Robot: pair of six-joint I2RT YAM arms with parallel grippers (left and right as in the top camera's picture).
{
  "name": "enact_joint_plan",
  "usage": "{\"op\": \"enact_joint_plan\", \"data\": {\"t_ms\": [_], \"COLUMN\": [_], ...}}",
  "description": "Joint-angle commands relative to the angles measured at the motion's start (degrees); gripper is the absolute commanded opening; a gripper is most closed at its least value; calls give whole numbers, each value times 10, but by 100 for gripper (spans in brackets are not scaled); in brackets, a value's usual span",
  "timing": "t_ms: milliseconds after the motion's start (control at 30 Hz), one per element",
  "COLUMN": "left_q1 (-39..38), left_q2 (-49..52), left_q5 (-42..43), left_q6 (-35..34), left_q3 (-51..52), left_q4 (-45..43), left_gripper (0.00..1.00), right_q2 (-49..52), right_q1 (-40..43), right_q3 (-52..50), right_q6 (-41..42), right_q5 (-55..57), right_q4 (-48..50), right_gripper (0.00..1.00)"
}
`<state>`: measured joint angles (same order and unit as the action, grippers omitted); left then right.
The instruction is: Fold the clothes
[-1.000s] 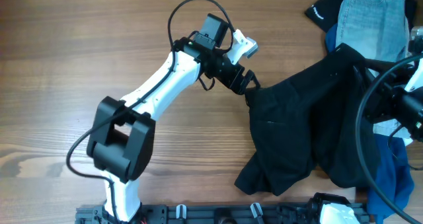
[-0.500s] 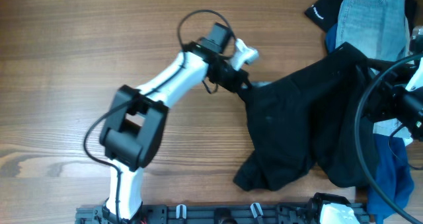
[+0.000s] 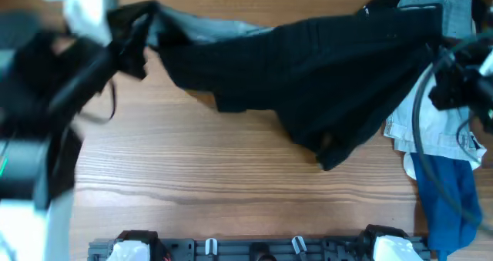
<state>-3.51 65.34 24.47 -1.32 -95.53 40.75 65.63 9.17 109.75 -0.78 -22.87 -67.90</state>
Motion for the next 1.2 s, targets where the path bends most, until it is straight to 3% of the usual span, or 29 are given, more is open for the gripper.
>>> {"op": "enact_joint_plan", "data": {"t_ms": [0, 167, 333, 500, 667, 800, 900, 1033, 1167], "left_q1": [4, 4, 4, 4, 4, 3, -9, -44, -67], "left_q2": [-123, -219, -160, -6, 205, 381, 477, 553, 568], "left_q5": [-158, -255, -263, -263, -260, -216, -177, -170, -170], "left_q6": [-4, -4, -4, -5, -4, -5, -5, -5, -5], "left_q3": [-39, -47, -47, -47, -47, -47, -47, -47, -47], "left_q4": [24, 89, 111, 123, 97, -16, -103, -162, -168], "left_gripper": [4, 4, 4, 4, 4, 4, 4, 4, 4], "right_q2": [-80, -155, -90, 69, 314, 526, 631, 671, 667], "right_q1": [2, 2, 2, 2, -26, -67, -72, -71, -59], "right_q3": [44, 47, 45, 45, 45, 45, 45, 45, 45], "right_q6": [-6, 2, 3, -24, -38, -12, 14, 28, 81], "right_q5": [25, 55, 42, 3, -14, -14, 3, 49, 120], "right_q4": [-19, -39, -40, -36, 23, 174, 243, 269, 269], "right_gripper": [4, 4, 4, 4, 4, 4, 4, 4, 4]}}
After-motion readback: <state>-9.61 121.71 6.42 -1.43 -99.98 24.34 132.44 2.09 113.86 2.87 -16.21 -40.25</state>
